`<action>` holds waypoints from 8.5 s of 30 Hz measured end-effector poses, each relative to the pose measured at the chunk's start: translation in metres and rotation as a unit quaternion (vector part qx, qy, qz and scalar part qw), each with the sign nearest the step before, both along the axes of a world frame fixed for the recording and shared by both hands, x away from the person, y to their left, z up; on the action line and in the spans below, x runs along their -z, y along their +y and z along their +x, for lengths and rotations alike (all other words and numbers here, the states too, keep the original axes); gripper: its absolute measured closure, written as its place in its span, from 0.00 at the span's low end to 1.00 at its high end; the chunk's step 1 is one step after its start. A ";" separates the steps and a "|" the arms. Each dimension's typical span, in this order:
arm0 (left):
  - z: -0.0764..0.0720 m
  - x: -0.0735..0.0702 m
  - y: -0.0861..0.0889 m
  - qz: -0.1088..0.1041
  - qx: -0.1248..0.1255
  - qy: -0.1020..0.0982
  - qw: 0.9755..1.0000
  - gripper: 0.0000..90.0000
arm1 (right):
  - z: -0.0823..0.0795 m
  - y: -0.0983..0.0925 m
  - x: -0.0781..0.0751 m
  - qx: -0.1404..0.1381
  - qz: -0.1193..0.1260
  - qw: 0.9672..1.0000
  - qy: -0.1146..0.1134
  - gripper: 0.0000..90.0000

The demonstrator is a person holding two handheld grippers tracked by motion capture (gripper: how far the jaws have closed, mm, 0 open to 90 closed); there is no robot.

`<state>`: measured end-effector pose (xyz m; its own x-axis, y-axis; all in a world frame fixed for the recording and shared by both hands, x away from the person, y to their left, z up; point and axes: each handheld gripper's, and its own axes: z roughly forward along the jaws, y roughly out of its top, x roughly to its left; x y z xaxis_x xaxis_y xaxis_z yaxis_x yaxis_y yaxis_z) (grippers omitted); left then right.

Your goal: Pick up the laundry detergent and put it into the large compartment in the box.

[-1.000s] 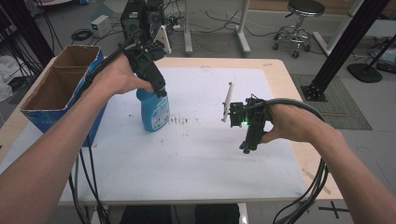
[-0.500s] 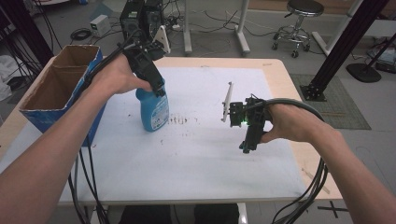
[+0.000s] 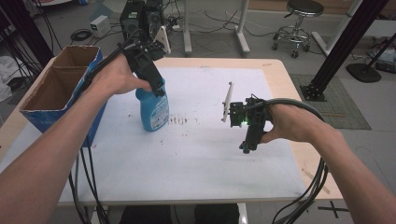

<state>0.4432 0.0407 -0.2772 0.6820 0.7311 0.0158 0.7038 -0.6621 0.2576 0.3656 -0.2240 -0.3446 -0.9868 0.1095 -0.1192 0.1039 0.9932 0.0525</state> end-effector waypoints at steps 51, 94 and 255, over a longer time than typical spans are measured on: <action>-0.006 -0.158 0.074 0.018 -0.004 0.003 1.000 0.42 | 0.001 -0.003 -0.003 0.007 0.007 1.000 -0.001 0.15; -0.025 -0.174 0.214 0.028 -0.067 -0.002 0.997 0.42 | 0.003 0.006 0.001 0.004 0.003 1.000 -0.002 0.15; -0.029 -0.106 0.130 0.058 0.165 -0.026 0.984 0.24 | -0.006 0.004 0.008 0.012 -0.001 1.000 0.003 0.15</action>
